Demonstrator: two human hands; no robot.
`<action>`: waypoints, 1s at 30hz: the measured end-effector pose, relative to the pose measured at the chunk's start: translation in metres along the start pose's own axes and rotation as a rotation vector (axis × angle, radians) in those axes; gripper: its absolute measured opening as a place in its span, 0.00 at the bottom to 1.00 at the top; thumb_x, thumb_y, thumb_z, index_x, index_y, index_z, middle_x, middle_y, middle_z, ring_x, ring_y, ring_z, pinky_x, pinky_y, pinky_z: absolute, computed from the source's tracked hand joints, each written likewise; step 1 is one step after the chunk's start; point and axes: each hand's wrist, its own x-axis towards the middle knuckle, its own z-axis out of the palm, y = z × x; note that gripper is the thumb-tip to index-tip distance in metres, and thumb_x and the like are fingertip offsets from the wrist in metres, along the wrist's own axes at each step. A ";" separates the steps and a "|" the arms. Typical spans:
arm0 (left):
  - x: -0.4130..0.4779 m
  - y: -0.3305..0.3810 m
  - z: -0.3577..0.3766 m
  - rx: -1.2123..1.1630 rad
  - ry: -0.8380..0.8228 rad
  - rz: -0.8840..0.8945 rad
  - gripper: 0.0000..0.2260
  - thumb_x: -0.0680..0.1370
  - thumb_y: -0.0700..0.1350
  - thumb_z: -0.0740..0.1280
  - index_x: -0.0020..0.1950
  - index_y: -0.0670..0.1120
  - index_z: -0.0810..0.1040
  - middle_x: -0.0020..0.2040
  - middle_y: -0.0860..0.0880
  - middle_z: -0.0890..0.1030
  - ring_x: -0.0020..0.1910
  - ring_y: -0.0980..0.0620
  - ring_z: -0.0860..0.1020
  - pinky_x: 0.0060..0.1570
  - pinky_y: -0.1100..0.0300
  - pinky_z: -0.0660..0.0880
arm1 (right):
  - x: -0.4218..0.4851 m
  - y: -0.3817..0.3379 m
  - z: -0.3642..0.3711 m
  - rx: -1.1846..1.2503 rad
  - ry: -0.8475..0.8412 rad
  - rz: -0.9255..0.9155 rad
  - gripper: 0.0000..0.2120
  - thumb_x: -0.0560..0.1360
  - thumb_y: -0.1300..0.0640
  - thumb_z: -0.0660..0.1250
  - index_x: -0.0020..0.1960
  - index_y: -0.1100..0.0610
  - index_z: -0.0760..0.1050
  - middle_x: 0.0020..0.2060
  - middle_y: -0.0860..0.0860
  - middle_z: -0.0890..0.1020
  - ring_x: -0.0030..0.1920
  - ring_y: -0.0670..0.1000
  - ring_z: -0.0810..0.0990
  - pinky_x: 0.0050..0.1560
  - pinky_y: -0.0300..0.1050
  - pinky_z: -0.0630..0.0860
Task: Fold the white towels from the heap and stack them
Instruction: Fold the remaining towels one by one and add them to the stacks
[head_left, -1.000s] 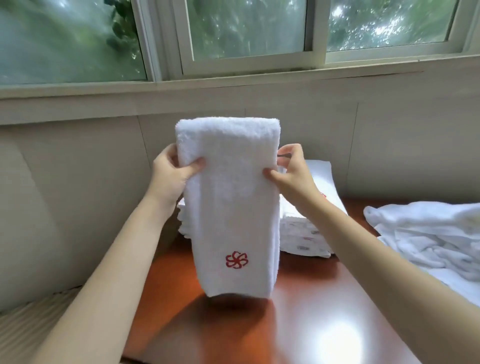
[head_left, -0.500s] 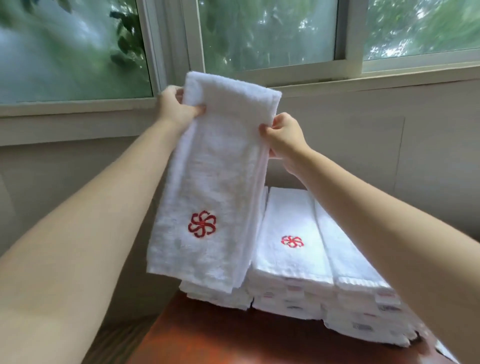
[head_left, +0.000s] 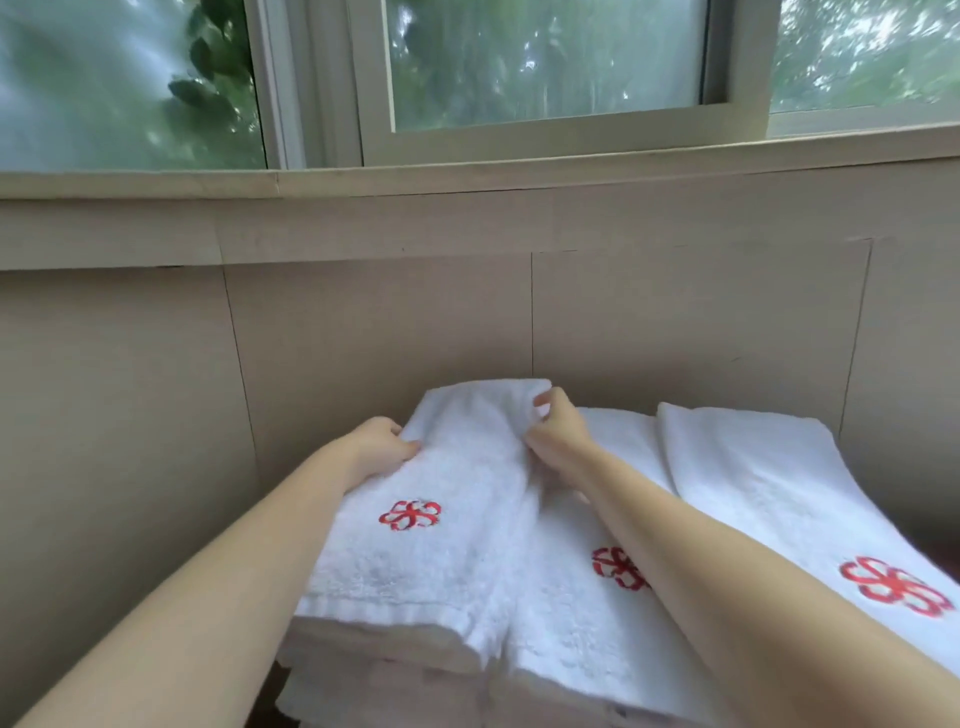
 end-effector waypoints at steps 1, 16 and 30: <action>0.001 0.002 -0.001 -0.024 0.021 0.017 0.09 0.77 0.48 0.66 0.49 0.42 0.76 0.43 0.45 0.77 0.39 0.48 0.74 0.36 0.60 0.68 | 0.001 -0.002 0.001 0.012 0.044 -0.058 0.21 0.70 0.69 0.55 0.61 0.57 0.66 0.37 0.48 0.70 0.36 0.47 0.70 0.30 0.39 0.64; -0.030 0.005 -0.021 -0.004 -0.197 -0.248 0.24 0.79 0.57 0.61 0.69 0.43 0.70 0.67 0.47 0.74 0.64 0.46 0.73 0.65 0.53 0.68 | -0.015 -0.024 0.007 -0.349 -0.124 0.289 0.10 0.74 0.53 0.59 0.39 0.60 0.70 0.34 0.55 0.75 0.30 0.54 0.75 0.27 0.40 0.69; -0.063 -0.009 -0.021 -0.206 -0.258 -0.261 0.27 0.72 0.62 0.70 0.58 0.41 0.74 0.44 0.45 0.84 0.40 0.49 0.83 0.41 0.59 0.76 | -0.032 -0.023 0.013 -0.212 0.031 0.292 0.05 0.76 0.64 0.56 0.46 0.61 0.70 0.32 0.55 0.72 0.26 0.52 0.71 0.23 0.36 0.64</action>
